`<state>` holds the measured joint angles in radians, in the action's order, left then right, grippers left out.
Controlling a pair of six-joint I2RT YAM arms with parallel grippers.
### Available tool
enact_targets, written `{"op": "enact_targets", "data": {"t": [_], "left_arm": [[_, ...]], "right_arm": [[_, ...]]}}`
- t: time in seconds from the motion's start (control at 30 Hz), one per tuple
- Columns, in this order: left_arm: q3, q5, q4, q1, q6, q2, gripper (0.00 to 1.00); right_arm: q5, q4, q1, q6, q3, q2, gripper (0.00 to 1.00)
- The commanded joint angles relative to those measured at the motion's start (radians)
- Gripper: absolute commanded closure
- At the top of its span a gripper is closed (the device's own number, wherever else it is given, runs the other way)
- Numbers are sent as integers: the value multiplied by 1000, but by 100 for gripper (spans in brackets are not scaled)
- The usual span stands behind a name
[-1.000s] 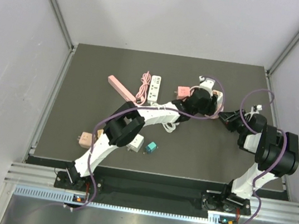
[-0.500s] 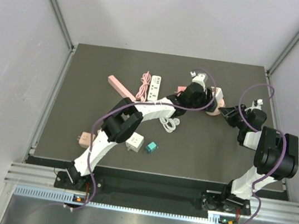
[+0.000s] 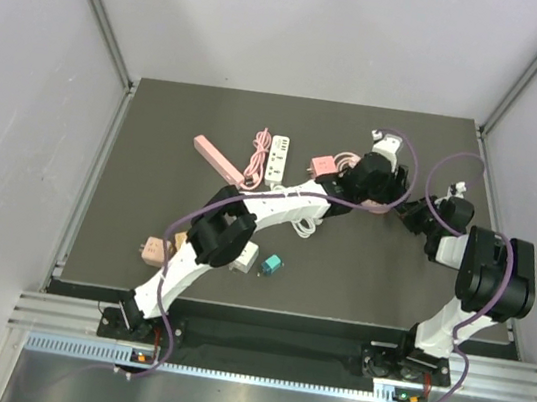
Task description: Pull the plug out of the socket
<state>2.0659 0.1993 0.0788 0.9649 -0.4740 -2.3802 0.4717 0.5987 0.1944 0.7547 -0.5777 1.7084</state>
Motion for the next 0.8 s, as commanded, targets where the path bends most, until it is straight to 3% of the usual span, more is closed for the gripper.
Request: {"op": "enact_targets", "data": {"t": [0.0,0.3,0.5,0.77], "left_arm": [[-99,-191,-250,-67,-217,97,100],[-177,-74,-111,-46,-48,237,100],[-421,-118,-88,-40,20,422,100],[-691,-127,88,40,100,637,100]], "right_arm": [[-42,-27,-9,-46,1,10,100],[-25,-17,-10,-40,-4,19,100],[-1,-10,-9,-37,-17,37,100],[5,-8,-9,-38,-21,40,100]]}}
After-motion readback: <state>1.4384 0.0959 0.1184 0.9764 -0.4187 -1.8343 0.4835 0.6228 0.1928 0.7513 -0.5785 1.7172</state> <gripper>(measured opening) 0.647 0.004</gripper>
